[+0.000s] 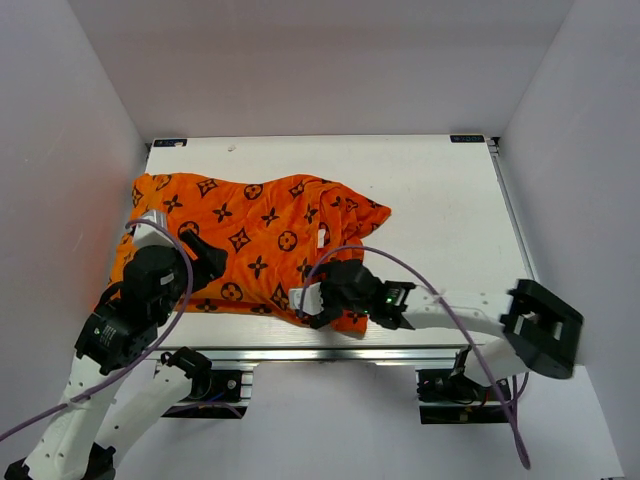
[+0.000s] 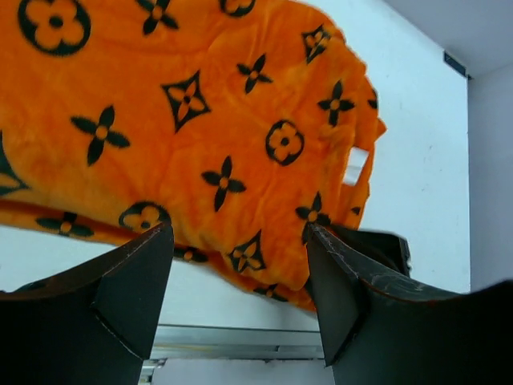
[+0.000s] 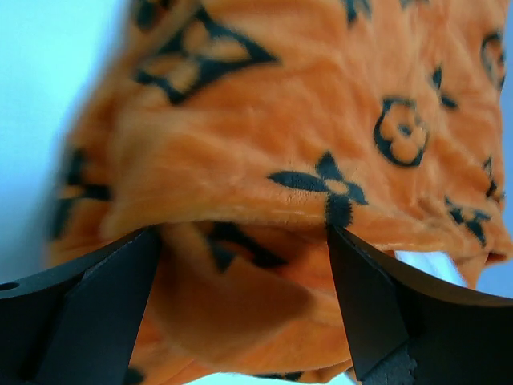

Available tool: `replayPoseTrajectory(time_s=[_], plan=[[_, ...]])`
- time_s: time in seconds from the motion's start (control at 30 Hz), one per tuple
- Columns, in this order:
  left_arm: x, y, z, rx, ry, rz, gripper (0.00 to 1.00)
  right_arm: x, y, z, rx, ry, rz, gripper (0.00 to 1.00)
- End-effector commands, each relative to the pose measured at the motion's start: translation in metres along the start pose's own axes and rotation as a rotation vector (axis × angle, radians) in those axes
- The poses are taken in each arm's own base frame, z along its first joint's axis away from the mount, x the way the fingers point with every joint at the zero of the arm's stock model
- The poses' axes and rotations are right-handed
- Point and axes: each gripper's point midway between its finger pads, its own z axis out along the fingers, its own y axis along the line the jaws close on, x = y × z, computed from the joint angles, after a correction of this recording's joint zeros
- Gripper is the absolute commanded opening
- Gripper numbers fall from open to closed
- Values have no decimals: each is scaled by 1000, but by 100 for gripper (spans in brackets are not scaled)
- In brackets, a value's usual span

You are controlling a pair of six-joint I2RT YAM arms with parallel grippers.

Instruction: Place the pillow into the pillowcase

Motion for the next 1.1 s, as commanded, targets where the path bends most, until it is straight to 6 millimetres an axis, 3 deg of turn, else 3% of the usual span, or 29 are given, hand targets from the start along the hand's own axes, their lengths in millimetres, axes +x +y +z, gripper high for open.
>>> replayPoseTrajectory(time_s=[0.0, 0.03, 0.07, 0.13, 0.17, 0.2, 0.23, 0.27, 0.33, 0.4, 0.47, 0.57, 0.67, 0.7, 0.73, 0.77, 0.8, 0.87, 0.97, 1.07], plan=[[19, 12, 0, -30, 56, -14, 77, 31, -41, 18, 217, 172, -53, 89], [29, 13, 4, -27, 89, 1, 77, 37, -47, 25, 217, 211, -95, 88], [31, 12, 6, -20, 99, 23, 77, 58, -35, 37, 162, 276, -109, 84], [35, 10, 9, -13, 125, 51, 78, 79, -42, 41, 137, 323, -59, 64], [35, 9, 9, -9, 134, 84, 78, 69, -47, 43, 78, 293, 20, 40], [34, 9, 9, -9, 133, 98, 78, 75, -61, 38, 67, 293, 111, 26], [33, 9, 8, -5, 132, 116, 78, 69, -73, 33, 50, 271, 197, 15], [31, 10, 8, 3, 126, 159, 78, 42, -107, 28, 79, 194, 302, 8], [28, 5, 12, 41, 104, 207, 79, 35, -119, 16, 27, 147, 389, 7], [43, 3, 21, 86, 152, 287, 83, 28, -129, 6, 19, 117, 386, 7], [50, -14, 37, 148, 203, 374, 86, 21, -125, -6, -4, 63, 384, 0], [57, -19, 70, 112, 269, 454, 88, 31, -143, -24, 75, 40, 452, 0], [61, -32, 101, 136, 297, 545, 88, 64, -163, -39, 80, 79, 572, 0], [60, -39, 107, 160, 297, 571, 89, 85, -178, -52, 108, 99, 583, 0], [58, -46, 116, 179, 279, 597, 90, 99, -175, -55, 95, 125, 596, 0], [69, -47, 128, 186, 316, 679, 92, 116, -179, -62, 115, 154, 598, 19], [71, -51, 134, 192, 319, 723, 92, 126, -175, -66, 109, 181, 558, 45], [85, -59, 148, 219, 346, 871, 93, 135, -173, -76, 114, 200, 554, 89], [106, -54, 163, 198, 391, 1048, 94, 136, -188, -113, 151, 115, 612, 89], [128, -54, 169, 242, 398, 1173, 94, 120, -196, -146, 152, 13, 646, 89]])
